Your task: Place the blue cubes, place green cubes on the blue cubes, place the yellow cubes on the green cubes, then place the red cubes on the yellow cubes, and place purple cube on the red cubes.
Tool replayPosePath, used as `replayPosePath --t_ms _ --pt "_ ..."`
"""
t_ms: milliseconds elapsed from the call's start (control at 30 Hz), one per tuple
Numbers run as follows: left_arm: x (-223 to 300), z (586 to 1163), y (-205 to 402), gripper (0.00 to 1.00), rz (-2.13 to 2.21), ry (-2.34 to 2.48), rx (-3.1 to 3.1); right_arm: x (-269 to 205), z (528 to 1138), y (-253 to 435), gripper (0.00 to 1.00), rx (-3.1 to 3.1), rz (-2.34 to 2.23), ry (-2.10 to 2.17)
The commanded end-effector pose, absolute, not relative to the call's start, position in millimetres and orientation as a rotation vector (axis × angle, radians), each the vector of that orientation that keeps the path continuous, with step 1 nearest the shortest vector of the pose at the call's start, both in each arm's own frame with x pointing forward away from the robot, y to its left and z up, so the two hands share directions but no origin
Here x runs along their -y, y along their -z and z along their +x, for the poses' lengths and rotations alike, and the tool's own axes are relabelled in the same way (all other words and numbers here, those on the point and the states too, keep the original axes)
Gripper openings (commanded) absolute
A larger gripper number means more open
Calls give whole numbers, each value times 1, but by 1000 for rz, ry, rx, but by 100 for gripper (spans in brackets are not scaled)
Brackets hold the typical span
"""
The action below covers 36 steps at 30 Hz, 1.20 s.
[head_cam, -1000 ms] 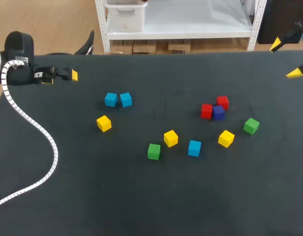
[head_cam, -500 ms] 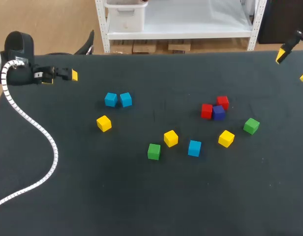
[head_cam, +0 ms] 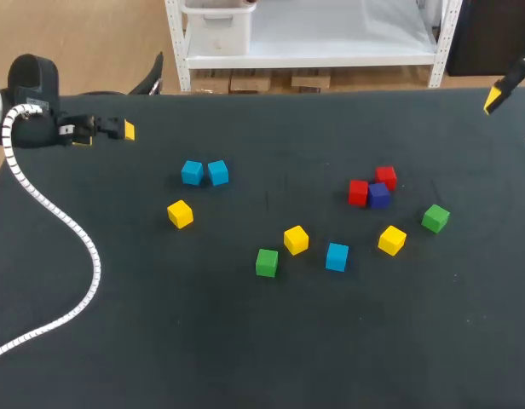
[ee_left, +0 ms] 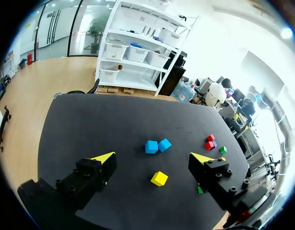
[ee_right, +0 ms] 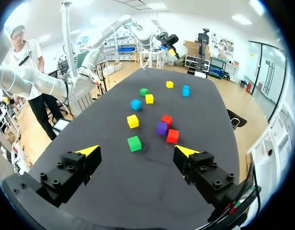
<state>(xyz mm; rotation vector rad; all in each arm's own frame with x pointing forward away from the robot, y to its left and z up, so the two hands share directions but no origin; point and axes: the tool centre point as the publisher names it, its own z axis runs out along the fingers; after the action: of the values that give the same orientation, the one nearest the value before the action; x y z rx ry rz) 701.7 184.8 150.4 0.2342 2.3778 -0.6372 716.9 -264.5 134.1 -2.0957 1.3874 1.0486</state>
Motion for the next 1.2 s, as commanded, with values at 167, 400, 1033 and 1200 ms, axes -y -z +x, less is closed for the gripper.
replayPosePath --t_ms 167,400,1033,1200 --pt "-185 701 -151 100 233 636 -2378 267 682 -135 100 -1485 -1767 -612" --pt "-185 701 -151 100 233 636 -2378 268 660 -132 100 -1501 -1623 -547" --pt "-185 701 -151 100 233 636 -2378 271 640 -120 100 -1533 -1440 -498" --pt "-185 701 -151 100 233 636 -2378 271 640 -120 100 -1533 -1440 -498"
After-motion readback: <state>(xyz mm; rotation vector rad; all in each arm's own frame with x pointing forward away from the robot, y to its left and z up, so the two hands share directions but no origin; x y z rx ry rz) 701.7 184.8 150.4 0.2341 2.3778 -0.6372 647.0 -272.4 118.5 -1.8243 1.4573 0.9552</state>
